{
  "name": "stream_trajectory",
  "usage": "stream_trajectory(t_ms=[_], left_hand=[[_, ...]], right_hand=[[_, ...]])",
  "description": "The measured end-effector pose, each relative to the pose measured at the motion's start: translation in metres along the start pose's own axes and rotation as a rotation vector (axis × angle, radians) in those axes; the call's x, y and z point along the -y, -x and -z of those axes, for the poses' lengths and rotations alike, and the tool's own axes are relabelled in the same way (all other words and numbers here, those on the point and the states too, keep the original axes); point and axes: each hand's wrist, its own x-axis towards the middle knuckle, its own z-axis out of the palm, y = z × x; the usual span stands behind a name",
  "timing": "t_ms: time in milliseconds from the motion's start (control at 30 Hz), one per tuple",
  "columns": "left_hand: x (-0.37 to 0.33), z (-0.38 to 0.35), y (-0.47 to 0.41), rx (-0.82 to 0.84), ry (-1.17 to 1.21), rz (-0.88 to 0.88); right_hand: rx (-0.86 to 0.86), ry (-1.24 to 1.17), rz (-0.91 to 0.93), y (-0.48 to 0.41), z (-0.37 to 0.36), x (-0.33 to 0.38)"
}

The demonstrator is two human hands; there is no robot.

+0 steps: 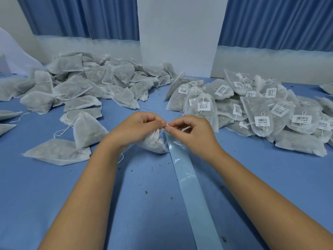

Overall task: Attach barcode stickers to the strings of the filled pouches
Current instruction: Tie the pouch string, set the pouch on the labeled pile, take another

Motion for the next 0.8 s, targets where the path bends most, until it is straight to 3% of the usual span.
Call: stream_trajectory(t_ms=[433, 800], left_hand=[[0.004, -0.002, -0.002, 0.061, -0.169, -0.009], [0.003, -0.007, -0.002, 0.033, -0.166, -0.13]], right_hand=[[0.057, -0.168, -0.123, -0.004, 0.005, 0.005], [-0.153, -0.45, -0.354, -0.011, 0.008, 0.008]])
